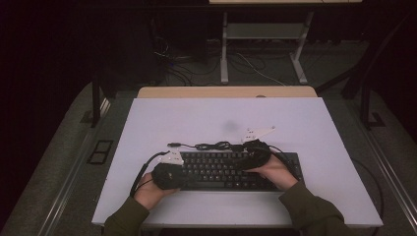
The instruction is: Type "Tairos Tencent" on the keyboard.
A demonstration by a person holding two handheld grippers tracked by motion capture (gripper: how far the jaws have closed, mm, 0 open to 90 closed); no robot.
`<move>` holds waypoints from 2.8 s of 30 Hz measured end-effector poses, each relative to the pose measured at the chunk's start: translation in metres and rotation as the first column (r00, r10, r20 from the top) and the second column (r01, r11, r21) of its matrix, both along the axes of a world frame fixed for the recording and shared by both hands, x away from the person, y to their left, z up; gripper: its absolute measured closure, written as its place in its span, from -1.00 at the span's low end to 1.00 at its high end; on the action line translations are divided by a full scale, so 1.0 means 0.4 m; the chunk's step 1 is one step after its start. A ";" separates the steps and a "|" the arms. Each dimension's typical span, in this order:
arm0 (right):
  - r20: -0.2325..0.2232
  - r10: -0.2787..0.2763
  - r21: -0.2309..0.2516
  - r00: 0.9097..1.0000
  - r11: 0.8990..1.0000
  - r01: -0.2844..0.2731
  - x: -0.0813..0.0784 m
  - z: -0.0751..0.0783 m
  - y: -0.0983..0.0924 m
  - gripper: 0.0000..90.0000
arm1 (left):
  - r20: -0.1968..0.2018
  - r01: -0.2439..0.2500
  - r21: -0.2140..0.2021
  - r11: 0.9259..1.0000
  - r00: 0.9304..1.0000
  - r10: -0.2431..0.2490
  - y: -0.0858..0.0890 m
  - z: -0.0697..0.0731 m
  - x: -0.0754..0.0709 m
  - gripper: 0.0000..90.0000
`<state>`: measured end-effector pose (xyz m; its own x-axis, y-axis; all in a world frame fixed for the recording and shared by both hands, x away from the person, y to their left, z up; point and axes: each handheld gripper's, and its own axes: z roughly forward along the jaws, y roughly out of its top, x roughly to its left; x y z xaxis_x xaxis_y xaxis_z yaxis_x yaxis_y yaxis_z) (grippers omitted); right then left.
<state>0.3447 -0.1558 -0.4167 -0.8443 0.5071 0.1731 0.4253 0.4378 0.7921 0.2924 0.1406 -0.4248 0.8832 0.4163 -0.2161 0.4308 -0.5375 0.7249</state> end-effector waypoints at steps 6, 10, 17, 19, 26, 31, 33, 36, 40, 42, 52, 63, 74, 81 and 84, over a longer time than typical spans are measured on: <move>0.001 0.000 0.000 1.000 1.000 0.000 0.000 0.000 0.000 -0.21 | -0.005 0.008 0.021 1.000 1.000 -0.007 -0.011 -0.012 0.000 0.99; 0.002 0.002 0.000 1.000 1.000 -0.002 0.000 0.000 0.001 -0.21 | -0.007 0.012 0.034 0.999 1.000 -0.012 -0.015 -0.016 0.000 0.99; 0.000 0.001 0.000 1.000 1.000 -0.001 0.000 -0.001 0.001 -0.21 | -0.007 0.013 0.036 0.999 1.000 -0.013 -0.016 -0.017 0.000 0.99; 0.001 0.001 0.000 1.000 1.000 -0.001 0.000 0.000 0.002 -0.21 | -0.006 0.013 0.036 0.999 1.000 -0.012 -0.016 -0.017 0.000 0.99; 0.002 0.001 0.000 1.000 1.000 -0.001 -0.001 -0.001 0.002 -0.21 | -0.007 0.018 0.048 0.999 1.000 -0.018 -0.018 -0.024 0.003 0.99; 0.003 0.003 -0.002 1.000 1.000 -0.003 -0.001 -0.001 0.003 -0.21 | -0.013 0.021 0.033 0.999 1.000 -0.021 -0.018 -0.027 0.005 0.99; 0.004 0.002 -0.001 1.000 1.000 -0.002 -0.001 0.000 0.002 -0.21 | -0.012 0.021 0.031 0.999 1.000 -0.020 -0.018 -0.025 0.004 0.99; 0.003 0.002 0.000 1.000 1.000 -0.002 -0.001 0.000 0.002 -0.21 | -0.001 0.022 0.026 0.999 1.000 -0.022 -0.015 -0.018 0.006 0.99; -0.001 0.001 0.000 1.000 1.000 -0.001 0.000 -0.001 0.002 -0.21 | -0.001 0.010 0.006 1.000 1.000 -0.010 -0.011 -0.009 0.003 0.99; 0.002 0.002 0.000 1.000 1.000 -0.002 0.000 -0.001 0.002 -0.21 | 0.002 0.006 -0.001 1.000 1.000 -0.006 -0.009 -0.004 0.003 0.99; -0.002 0.001 -0.001 1.000 1.000 -0.001 0.000 -0.001 0.002 -0.21 | 0.019 -0.016 -0.020 1.000 1.000 0.016 0.002 0.014 0.009 0.99; -0.003 0.003 -0.002 1.000 1.000 -0.003 0.000 -0.001 0.001 -0.21 | 0.030 -0.036 -0.039 0.999 0.999 0.037 0.011 0.030 0.022 0.99; -0.004 -0.001 0.001 1.000 1.000 0.001 0.000 -0.001 0.000 -0.21 | 0.036 -0.069 -0.051 0.996 0.997 0.070 0.017 0.036 0.038 0.94; -0.006 0.000 -0.002 1.000 1.000 0.000 0.001 -0.002 0.001 -0.21 | 0.052 -0.103 -0.044 0.994 0.993 0.105 0.027 0.036 0.052 0.60; -0.005 -0.002 -0.002 1.000 1.000 0.002 0.000 -0.001 -0.001 -0.20 | 0.059 -0.114 -0.047 0.992 0.991 0.116 0.028 0.034 0.056 0.40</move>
